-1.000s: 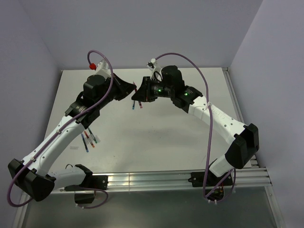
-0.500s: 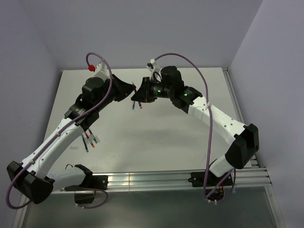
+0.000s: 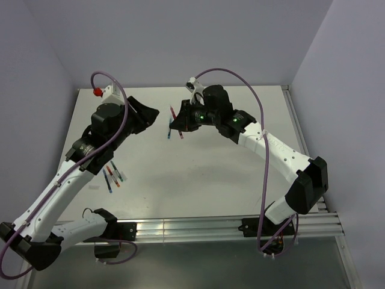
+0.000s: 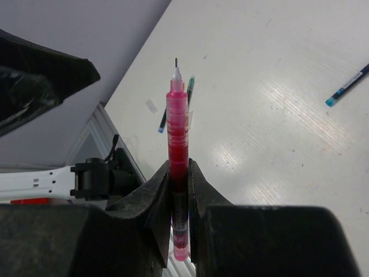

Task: Insert the pens into the pen caps
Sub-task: Pick up the pen from the center of the board, then pick up the pen cap from the center of the board, then place the pen cap at the center of the board.

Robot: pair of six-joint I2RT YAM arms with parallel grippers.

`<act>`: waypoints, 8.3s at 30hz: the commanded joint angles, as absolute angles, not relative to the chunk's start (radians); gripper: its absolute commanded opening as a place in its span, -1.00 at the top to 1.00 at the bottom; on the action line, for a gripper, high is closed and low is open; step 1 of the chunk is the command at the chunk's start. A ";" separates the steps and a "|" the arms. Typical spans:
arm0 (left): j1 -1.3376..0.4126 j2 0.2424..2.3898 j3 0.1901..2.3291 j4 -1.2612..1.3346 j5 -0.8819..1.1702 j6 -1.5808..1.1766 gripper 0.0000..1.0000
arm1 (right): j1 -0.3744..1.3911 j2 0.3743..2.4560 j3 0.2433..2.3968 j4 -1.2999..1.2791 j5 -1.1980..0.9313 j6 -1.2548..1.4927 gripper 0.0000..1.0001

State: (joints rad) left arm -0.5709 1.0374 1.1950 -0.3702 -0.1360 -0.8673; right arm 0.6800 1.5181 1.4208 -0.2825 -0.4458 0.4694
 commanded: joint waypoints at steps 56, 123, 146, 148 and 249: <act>-0.184 1.289 0.704 -0.641 -0.282 -0.997 0.46 | 0.653 1.462 1.322 -0.336 -0.344 0.353 1.00; -0.365 1.483 0.747 -0.482 -0.190 -0.986 0.42 | 0.653 1.503 1.335 -0.354 -0.339 0.345 1.00; -0.373 1.539 0.773 -0.472 -0.167 -0.977 0.59 | 0.653 1.489 1.336 -0.356 -0.351 0.344 1.00; -0.376 1.542 0.772 -0.465 -0.160 -0.979 0.63 | 0.653 1.488 1.338 -0.356 -0.351 0.342 1.00; -0.612 1.336 0.718 -0.537 -0.380 -1.436 0.25 | 0.718 1.273 1.267 -0.267 -0.308 0.298 1.00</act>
State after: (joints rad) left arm -0.6060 1.3640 0.6846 -0.5091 -0.3389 -1.4322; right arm 0.7212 1.3144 1.2247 -0.2787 -0.3016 0.2955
